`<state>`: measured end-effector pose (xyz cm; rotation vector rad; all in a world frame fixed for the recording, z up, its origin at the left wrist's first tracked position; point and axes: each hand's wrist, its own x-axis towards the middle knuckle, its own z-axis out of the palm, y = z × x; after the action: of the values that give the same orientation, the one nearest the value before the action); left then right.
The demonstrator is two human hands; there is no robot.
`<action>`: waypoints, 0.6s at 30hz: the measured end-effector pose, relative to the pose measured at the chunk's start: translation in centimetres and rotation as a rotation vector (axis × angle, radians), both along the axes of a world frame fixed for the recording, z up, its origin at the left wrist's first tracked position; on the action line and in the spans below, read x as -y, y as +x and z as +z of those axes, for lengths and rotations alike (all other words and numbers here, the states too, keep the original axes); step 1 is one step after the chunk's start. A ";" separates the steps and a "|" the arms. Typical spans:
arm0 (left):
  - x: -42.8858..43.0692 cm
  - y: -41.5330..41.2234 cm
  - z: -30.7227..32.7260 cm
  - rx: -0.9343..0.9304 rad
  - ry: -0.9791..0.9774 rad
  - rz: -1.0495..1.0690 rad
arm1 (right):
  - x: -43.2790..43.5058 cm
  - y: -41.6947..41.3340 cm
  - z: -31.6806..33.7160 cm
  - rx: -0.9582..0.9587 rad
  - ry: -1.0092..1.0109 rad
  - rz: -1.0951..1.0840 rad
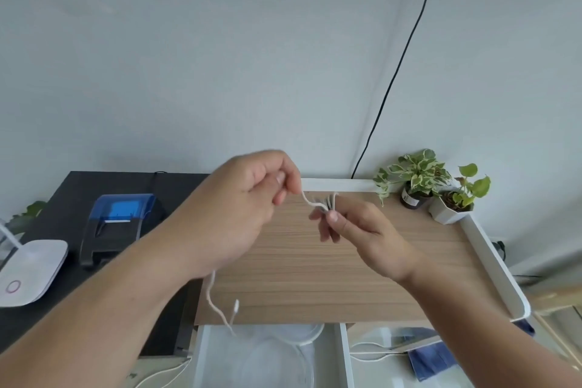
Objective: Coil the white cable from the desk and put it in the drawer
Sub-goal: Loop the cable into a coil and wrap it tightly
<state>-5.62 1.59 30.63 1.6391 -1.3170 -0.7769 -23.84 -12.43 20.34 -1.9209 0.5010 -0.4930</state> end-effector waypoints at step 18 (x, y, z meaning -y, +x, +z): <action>-1.3 -2.5 -0.6 0.598 -0.108 -0.133 | -0.3 2.1 2.9 0.123 0.106 -0.055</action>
<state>-8.12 2.90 30.02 1.7786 -1.8602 -0.2792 -21.77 -12.14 23.21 -1.7679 0.4918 -0.6046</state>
